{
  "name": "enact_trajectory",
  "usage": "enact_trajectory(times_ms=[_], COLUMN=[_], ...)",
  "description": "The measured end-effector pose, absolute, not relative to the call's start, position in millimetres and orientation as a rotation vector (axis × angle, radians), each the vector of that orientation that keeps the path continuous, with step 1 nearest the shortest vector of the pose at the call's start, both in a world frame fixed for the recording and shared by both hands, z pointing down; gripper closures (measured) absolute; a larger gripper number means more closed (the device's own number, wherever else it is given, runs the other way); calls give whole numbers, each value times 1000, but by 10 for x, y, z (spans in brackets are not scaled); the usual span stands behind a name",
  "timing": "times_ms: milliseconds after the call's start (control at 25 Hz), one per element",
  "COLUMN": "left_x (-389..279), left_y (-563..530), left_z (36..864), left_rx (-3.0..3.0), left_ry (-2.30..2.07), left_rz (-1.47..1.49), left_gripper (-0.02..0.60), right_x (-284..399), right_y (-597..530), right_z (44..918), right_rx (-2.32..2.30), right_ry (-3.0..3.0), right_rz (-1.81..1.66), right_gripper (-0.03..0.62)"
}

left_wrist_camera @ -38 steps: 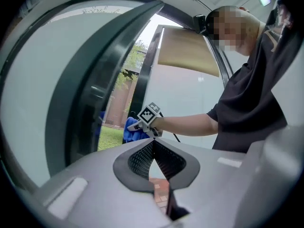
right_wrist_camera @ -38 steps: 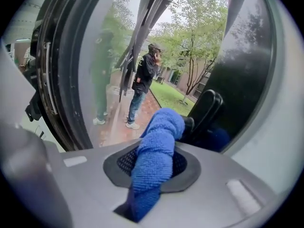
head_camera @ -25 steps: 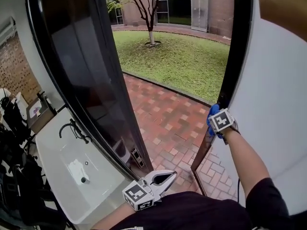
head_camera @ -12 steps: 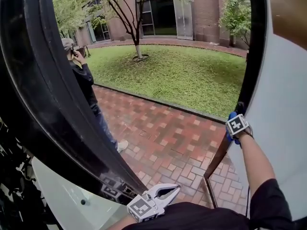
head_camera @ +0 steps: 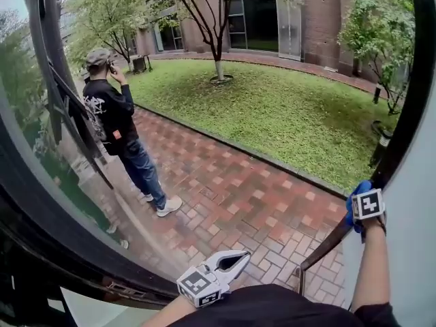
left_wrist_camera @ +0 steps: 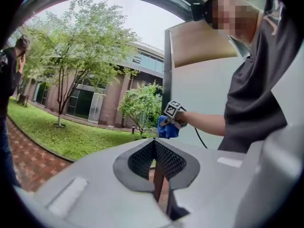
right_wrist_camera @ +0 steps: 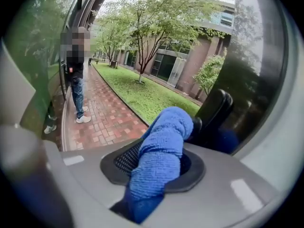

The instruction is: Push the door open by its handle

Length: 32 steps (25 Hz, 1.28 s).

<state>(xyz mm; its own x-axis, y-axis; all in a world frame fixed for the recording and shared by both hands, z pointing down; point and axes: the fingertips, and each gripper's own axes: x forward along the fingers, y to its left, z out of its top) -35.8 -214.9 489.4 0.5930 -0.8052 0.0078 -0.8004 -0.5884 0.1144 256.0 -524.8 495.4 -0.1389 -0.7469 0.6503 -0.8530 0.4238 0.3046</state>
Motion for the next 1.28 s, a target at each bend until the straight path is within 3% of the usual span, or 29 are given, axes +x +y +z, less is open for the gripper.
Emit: enact_trajectory(times_ms=[160, 480, 800, 960, 1160, 1280], left_x=[41, 212, -269, -718, -821, -730], left_y=[-2931, -4142, -5188, -5438, -5655, -5702], left_z=[4888, 4832, 4792, 5001, 5142, 5070], left_rx=[2698, 2797, 2904, 2867, 2837, 2849], left_ry=[-1313, -1099, -879, -833, -828, -828], left_rz=[-99, -115, -104, -73, -69, -72], left_gripper=[581, 581, 581, 581, 581, 581], right_x=[2929, 3453, 3893, 4103, 3803, 3053], right_y=[-5560, -5703, -5598, -5381, -5344, -5276], right_z=[4931, 4932, 4730, 4266, 3596, 3102], right_rx=[1378, 1449, 1529, 1707, 1844, 1765], right_ry=[-1931, -1870, -1956, -1715, -1759, -1924], right_rz=[206, 257, 444, 257, 1, -293], right_gripper=[474, 465, 315, 313, 313, 313])
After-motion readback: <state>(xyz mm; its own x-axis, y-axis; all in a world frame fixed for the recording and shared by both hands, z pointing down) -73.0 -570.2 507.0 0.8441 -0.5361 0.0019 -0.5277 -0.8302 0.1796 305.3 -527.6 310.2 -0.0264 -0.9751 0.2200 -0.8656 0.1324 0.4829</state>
